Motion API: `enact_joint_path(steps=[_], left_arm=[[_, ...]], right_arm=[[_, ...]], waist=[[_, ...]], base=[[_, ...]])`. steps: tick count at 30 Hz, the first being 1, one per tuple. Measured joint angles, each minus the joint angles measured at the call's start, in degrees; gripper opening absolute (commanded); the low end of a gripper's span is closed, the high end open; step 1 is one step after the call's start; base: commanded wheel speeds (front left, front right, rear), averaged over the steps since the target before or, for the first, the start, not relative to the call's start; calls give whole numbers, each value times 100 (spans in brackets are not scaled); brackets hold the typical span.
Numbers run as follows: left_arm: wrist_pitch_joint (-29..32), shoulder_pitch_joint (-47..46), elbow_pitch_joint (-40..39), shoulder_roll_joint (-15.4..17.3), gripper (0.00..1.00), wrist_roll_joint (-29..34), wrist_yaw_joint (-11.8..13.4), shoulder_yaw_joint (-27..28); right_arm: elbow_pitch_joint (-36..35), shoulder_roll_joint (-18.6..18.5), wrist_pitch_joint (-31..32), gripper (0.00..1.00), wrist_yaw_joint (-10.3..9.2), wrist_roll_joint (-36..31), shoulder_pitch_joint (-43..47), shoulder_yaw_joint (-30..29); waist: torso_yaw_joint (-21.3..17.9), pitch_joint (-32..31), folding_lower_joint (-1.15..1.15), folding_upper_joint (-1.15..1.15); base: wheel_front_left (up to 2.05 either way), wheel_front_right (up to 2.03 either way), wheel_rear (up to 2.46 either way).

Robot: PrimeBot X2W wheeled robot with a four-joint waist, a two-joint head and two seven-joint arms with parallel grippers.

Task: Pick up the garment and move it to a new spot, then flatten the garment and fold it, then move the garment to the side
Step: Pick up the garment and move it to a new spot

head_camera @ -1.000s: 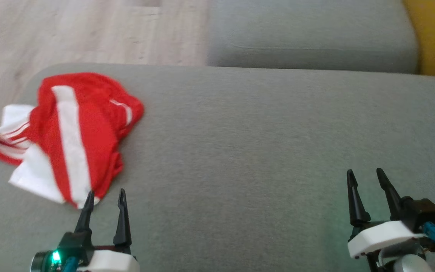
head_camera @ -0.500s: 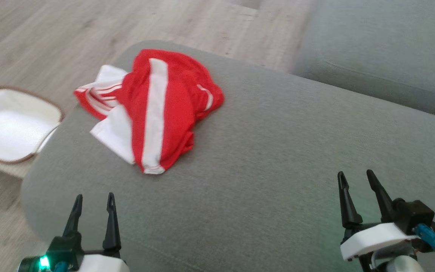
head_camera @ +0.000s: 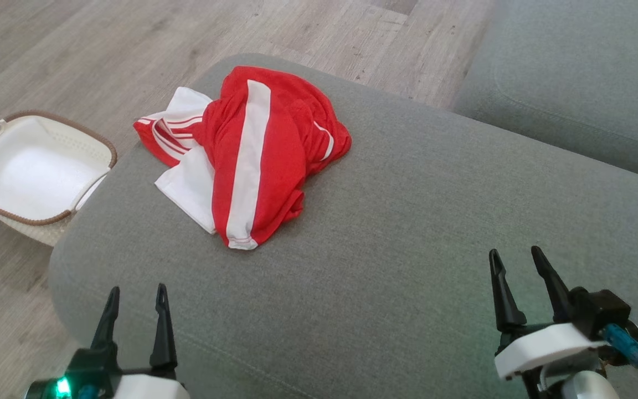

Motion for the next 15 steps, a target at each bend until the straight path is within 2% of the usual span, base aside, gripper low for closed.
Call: enact_joint_path(steps=[5, 11, 15], left_arm=[[410, -194, -183, 87, 100, -277, -201, 5], [1426, -1456, -297, 298, 100, -998, -647, 186], [2083, -2243, 49, 627, 100, -1484, -916, 482]], right_arm=[[-26, 0, 1, 100, 0, -16, 2, -32], [-199, -1, 16, 100, 0, -64, -4, -74], [-319, -2, 73, 100, 0, -146, -82, -45]], waist=[[-78, 70, 0, 0], [-233, 298, 0, 0], [-438, 523, 0, 0]], base=[[0, 0, 0], [0, 0, 0], [0, 0, 0]])
